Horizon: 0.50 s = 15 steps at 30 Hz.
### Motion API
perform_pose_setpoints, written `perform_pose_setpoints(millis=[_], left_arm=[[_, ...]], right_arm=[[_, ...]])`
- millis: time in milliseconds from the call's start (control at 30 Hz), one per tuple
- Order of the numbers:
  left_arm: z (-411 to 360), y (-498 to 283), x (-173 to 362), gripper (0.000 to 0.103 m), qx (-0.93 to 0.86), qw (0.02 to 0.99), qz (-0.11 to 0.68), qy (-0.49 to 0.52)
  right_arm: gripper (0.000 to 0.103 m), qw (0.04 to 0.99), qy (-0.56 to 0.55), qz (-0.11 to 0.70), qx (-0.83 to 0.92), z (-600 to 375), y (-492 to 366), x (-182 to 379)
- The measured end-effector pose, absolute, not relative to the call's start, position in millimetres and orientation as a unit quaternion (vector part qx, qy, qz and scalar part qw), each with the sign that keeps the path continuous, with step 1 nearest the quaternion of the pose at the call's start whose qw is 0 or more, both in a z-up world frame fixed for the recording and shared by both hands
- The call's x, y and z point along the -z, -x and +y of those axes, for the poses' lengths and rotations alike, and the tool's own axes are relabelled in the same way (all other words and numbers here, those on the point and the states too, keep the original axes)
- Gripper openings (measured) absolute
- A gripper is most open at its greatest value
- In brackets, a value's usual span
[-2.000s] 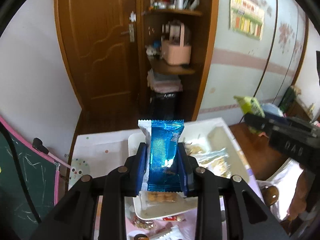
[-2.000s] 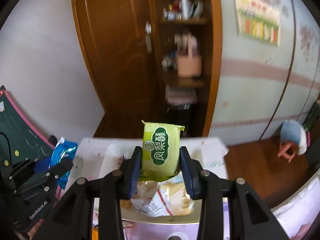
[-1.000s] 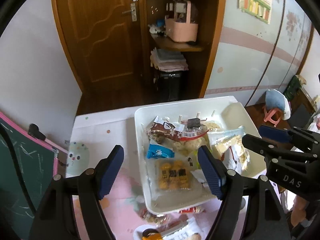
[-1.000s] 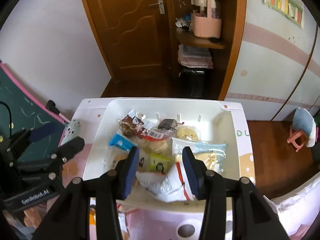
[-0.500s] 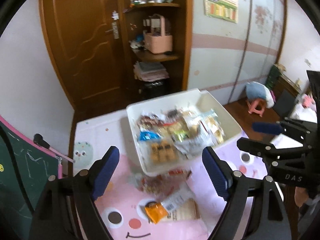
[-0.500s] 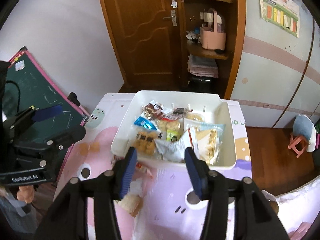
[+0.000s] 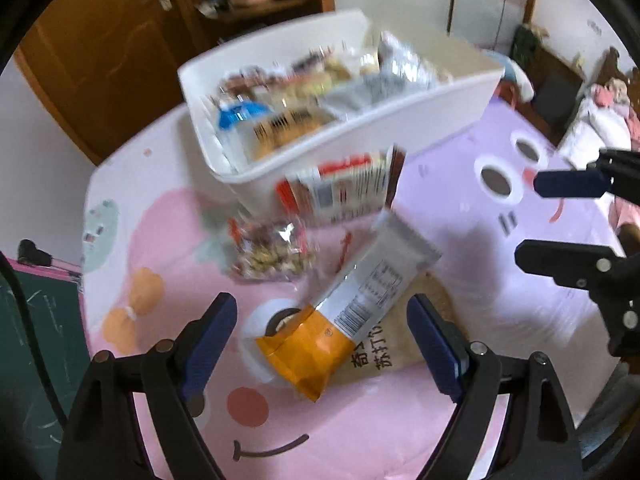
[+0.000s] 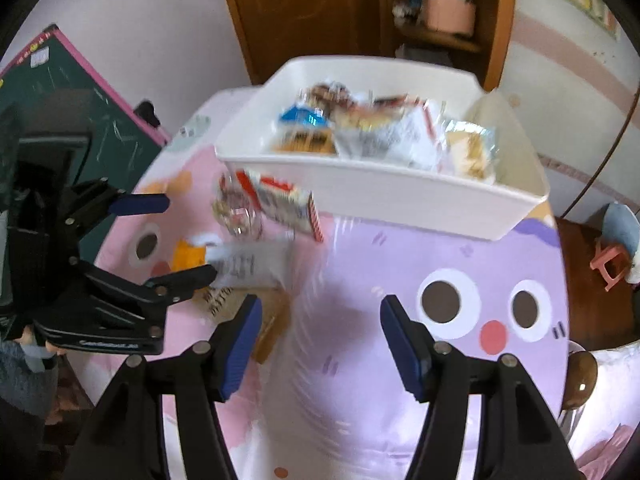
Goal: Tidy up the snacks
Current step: 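Withdraw both tools from the tray toward the remaining snacks, then grasp the orange-and-white bar with the left tool while the right grasps the brown cracker bag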
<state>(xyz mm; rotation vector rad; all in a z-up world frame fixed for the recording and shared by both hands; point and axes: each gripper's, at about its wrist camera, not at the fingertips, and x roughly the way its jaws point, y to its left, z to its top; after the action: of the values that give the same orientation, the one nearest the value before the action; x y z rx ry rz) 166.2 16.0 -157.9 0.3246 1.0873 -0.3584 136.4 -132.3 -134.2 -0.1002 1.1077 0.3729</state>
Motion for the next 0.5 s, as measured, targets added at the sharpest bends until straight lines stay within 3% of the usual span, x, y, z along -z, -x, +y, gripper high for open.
perform_pose_setpoints(millis=[233,400,500], left_arm=[[6.9,-183.2,195.3,0.081,0.191,0.801,0.543,-0.166],[3.9,-183.4,192.7,0.047,0.225,0.798,0.541,-0.142],[6.1,-176.5,190.0,0.038,0.217,0.803,0.538,-0.140]], right_arm=[[0.062,0.813,0.041,0.547,-0.195,-130.6,-147.5,162.4],[0.062,0.798,0.029,0.564,-0.211,-128.9,-154.4,178.8],[0.063,0.794,0.040,0.563,-0.225,-123.2,-155.1,182.6]])
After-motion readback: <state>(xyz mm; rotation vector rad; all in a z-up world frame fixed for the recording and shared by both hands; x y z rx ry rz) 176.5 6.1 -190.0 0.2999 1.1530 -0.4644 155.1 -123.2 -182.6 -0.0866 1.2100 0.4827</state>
